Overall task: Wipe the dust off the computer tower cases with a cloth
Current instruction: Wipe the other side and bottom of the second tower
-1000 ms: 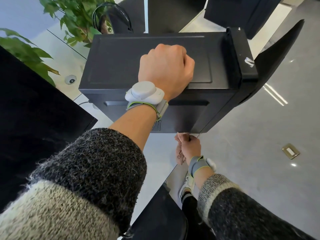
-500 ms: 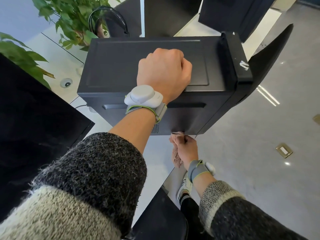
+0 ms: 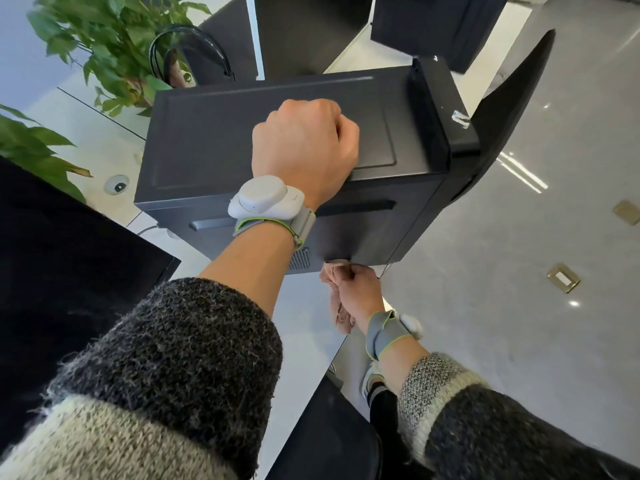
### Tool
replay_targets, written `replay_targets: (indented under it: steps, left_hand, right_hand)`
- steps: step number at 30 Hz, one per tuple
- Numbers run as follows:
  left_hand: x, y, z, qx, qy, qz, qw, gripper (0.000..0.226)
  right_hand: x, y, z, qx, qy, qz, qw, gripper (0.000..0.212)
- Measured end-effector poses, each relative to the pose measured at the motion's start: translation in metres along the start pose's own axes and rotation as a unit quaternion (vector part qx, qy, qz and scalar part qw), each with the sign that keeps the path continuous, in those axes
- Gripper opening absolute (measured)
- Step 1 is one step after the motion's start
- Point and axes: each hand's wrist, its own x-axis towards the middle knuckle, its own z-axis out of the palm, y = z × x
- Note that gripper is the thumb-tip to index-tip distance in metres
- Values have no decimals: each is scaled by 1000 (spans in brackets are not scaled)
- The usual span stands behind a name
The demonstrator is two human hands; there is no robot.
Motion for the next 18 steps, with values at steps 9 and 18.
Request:
replay_targets:
  steps: [9, 18]
  left_hand:
    - [-1, -2, 1, 4, 8, 5, 1000, 36]
    - [-2, -3, -1, 5, 10, 5, 1000, 37]
  right_hand:
    - [-11, 6, 14, 8, 5, -67, 998, 19]
    - [-36, -26, 14, 37, 0, -131, 991, 20]
